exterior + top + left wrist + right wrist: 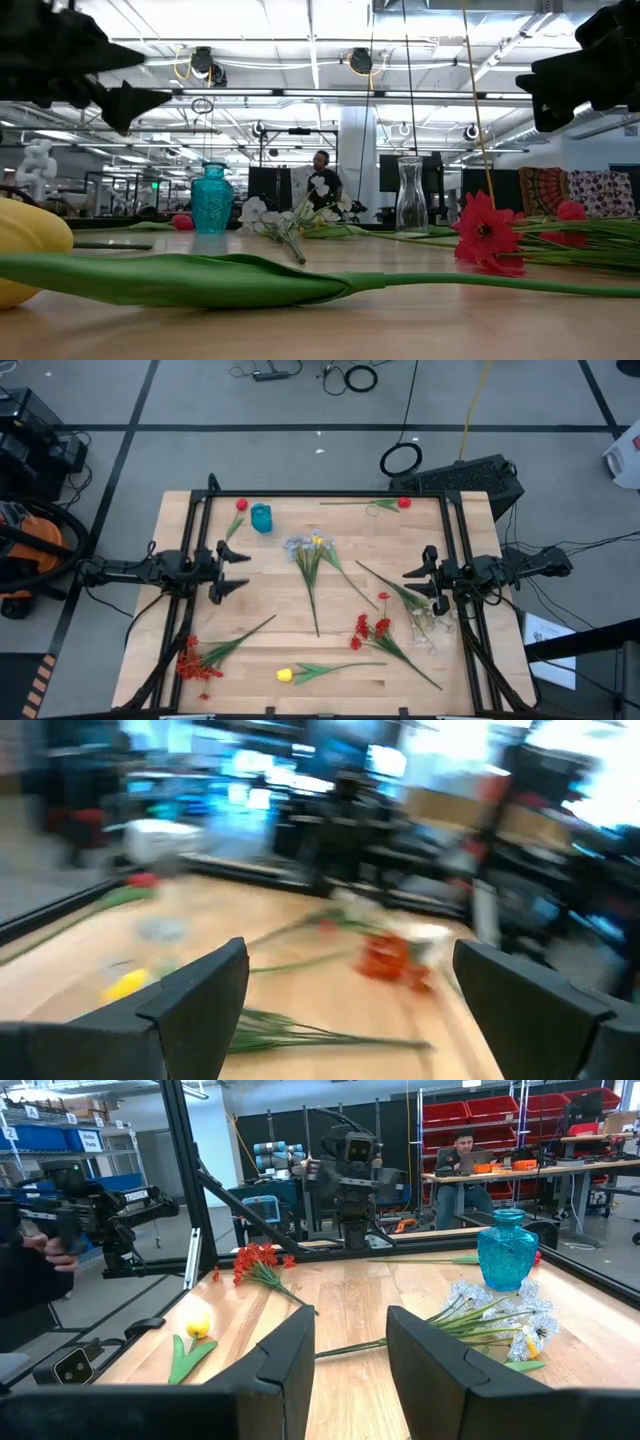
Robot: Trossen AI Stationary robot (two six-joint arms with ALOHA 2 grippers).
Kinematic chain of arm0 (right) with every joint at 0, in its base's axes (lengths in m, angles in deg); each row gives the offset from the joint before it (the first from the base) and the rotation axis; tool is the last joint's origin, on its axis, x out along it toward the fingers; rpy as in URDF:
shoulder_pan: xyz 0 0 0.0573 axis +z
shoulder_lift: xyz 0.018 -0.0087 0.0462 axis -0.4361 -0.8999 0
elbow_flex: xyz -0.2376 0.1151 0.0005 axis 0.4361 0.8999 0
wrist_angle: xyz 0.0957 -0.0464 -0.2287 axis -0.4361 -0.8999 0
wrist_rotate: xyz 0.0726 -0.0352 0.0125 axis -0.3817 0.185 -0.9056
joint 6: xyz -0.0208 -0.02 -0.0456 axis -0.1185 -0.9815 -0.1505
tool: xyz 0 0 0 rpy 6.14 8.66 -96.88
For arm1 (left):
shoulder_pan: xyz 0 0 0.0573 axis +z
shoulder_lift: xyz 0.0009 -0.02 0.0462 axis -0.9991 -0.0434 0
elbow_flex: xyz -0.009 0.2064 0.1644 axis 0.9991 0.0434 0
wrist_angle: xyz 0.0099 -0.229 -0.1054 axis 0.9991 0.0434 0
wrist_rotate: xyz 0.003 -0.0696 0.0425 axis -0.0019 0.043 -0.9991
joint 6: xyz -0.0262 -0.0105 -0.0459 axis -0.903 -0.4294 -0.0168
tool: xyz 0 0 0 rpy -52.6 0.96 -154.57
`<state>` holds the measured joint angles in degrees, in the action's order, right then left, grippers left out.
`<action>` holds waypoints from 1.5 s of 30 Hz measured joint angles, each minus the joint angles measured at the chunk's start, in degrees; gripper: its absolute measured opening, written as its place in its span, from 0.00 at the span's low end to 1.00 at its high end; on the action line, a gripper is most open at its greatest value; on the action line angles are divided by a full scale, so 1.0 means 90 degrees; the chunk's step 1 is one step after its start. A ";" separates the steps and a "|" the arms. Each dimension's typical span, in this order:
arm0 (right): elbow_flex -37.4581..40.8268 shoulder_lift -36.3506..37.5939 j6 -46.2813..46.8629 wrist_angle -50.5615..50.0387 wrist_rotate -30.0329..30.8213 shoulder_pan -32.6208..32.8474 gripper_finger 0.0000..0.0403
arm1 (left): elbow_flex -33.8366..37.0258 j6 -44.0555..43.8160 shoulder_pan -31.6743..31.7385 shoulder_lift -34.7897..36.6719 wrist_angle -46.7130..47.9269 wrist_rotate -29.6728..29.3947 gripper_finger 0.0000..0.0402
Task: Sort flowers into vase by color
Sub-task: Put the top white flowers into the blue vase
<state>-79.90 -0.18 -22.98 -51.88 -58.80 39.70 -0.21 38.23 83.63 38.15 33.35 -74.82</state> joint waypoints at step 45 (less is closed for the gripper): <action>0.0000 0.0001 0.0002 0.0000 0.0002 0.0000 0.29 | -0.6589 -0.5951 0.0000 -1.0370 0.3082 -0.2431 0.76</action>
<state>-79.90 -0.17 -22.96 -51.88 -58.78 39.70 -59.50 -15.33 83.63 -55.18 61.10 -96.69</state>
